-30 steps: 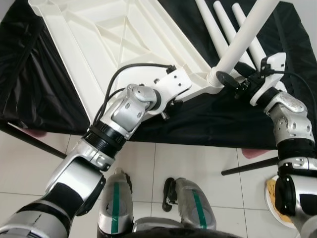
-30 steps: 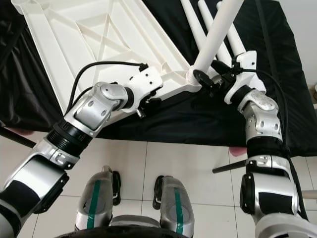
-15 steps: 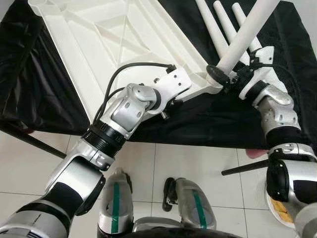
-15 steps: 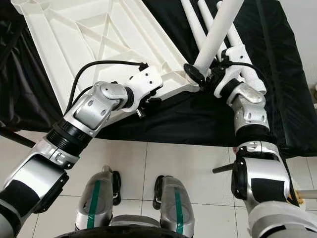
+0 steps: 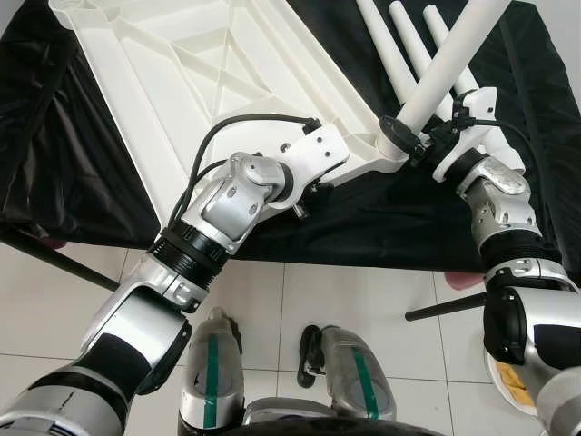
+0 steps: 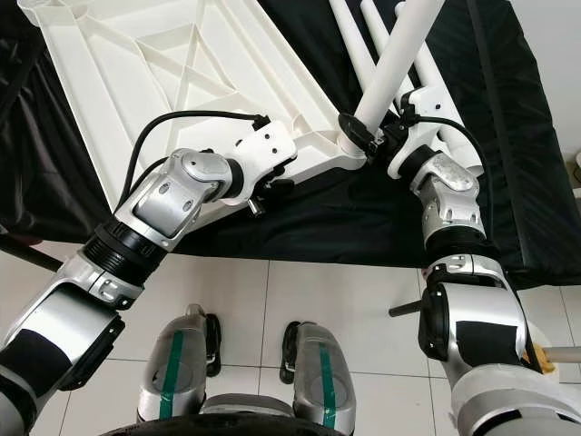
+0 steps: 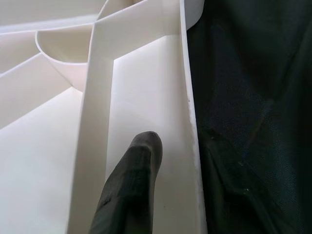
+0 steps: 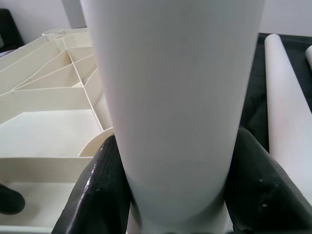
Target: Building children table
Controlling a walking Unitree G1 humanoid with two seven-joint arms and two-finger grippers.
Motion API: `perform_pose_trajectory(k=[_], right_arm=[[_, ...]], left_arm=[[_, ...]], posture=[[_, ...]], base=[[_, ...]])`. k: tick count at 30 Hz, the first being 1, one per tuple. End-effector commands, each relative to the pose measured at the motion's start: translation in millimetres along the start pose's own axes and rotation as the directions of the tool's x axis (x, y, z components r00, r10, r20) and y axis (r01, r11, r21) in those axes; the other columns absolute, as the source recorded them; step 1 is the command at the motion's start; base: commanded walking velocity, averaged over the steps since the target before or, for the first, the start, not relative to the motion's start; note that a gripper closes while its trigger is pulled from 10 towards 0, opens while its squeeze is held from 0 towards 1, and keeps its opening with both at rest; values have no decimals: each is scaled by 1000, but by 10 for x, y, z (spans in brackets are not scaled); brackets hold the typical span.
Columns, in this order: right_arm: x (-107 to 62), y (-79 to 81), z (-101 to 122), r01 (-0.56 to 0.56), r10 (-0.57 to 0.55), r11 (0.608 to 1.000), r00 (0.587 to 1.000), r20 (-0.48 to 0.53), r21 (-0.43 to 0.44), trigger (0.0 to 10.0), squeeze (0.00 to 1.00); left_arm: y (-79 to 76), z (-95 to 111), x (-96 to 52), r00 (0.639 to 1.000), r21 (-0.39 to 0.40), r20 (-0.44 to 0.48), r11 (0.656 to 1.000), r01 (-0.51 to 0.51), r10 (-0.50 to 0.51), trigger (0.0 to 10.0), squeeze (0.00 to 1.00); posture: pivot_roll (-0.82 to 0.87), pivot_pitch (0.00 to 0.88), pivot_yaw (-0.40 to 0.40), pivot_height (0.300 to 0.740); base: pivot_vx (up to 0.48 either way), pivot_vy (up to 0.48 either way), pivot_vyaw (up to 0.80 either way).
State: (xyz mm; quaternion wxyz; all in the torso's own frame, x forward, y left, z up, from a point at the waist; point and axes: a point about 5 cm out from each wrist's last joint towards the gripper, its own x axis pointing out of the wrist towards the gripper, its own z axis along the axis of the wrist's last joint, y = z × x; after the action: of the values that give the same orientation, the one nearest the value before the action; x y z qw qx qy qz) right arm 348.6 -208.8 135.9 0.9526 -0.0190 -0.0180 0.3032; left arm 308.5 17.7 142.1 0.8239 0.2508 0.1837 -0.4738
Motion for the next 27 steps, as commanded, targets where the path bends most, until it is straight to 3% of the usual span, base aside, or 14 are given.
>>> perform_pose_trajectory(k=[1,16,24,26,27], right_arm=[[-4,88,-167,-11,13,999,998,-58,46,10000,0],[96,348,-191,67,-70,995,997,26,78,10000,0],[189,437,-77,252,-260,962,963,67,103,10000,0],[189,437,-77,252,-260,962,963,67,103,10000,0],[206,467,-48,320,-331,939,940,81,129,10000,0]], left_arm=[[8,45,-12,1000,3,15,1000,-10,10,10000,0],[-29,32,-7,1000,13,22,1000,4,-4,10000,0],[-24,38,-2,1000,12,24,1000,7,-7,10000,0],[-24,38,-2,1000,12,24,1000,7,-7,10000,0],[-18,40,-5,1000,10,26,1000,5,-5,10000,0]], posture=[[53,8,-37,740],[44,4,-40,740],[33,14,-40,740],[33,14,-40,740],[32,16,-40,740]], base=[[0,0,0],[0,0,0],[0,0,0],[0,0,0],[0,0,0]])
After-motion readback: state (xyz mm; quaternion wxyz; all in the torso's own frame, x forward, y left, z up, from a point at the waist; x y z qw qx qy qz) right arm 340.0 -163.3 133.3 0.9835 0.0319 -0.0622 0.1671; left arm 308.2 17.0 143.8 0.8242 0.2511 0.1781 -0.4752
